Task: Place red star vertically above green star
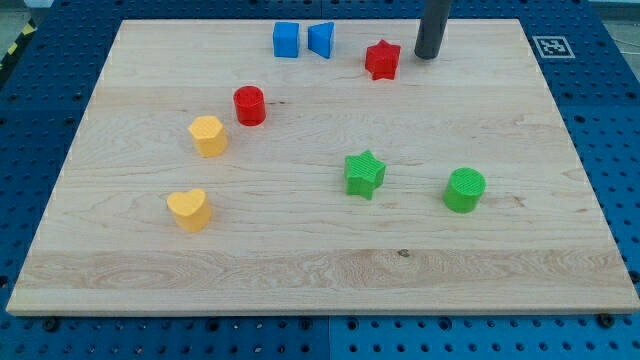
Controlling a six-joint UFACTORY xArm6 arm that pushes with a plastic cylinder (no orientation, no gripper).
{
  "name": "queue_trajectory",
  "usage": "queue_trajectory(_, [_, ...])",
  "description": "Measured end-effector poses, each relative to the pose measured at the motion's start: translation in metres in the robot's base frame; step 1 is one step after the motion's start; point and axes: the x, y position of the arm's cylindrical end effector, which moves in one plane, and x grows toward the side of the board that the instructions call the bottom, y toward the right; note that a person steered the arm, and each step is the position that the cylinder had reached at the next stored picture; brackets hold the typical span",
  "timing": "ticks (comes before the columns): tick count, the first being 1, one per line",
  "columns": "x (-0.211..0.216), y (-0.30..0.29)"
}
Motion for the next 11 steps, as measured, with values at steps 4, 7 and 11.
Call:
queue_trajectory(4, [0.041,-0.052])
queue_trajectory(7, [-0.025,-0.001])
queue_trajectory(11, [-0.015,-0.058])
